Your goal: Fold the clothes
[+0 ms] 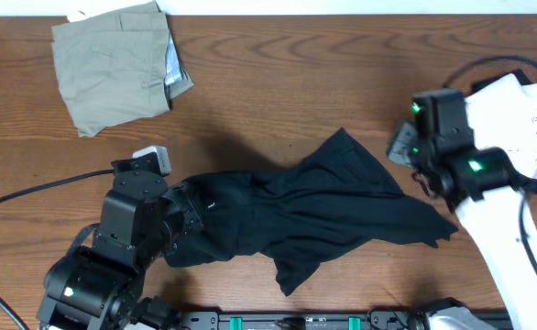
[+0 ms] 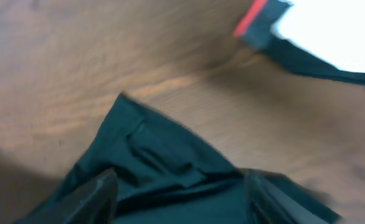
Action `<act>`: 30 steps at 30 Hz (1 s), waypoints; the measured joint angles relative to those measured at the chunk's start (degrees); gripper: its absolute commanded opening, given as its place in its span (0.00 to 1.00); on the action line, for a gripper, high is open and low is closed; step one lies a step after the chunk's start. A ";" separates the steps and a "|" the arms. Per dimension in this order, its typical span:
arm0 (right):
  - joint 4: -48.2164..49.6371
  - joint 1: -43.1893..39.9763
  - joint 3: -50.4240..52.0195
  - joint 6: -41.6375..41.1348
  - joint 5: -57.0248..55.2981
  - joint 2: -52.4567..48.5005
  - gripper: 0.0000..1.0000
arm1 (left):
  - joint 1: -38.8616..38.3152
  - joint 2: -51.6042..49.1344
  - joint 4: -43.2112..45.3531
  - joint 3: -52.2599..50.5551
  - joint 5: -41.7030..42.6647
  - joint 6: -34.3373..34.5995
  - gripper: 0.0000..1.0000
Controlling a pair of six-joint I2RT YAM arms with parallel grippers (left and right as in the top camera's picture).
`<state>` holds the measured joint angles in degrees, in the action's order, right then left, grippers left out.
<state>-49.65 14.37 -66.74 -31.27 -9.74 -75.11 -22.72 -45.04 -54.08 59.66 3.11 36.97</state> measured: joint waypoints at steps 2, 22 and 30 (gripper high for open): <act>2.60 0.00 0.00 3.89 3.89 -4.55 0.64 | 0.00 -0.02 -0.13 0.00 -0.13 0.00 0.06; 15.32 0.00 0.00 27.98 23.34 -29.03 0.70 | 0.00 -0.02 -1.22 0.00 -0.13 0.00 0.06; 15.74 0.00 0.00 30.29 22.91 -31.47 0.71 | 0.00 -0.02 -1.42 0.00 -0.13 0.00 0.06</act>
<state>-33.91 14.37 -66.74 -0.97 13.17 -106.59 -22.72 -45.06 -55.51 59.66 2.98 36.97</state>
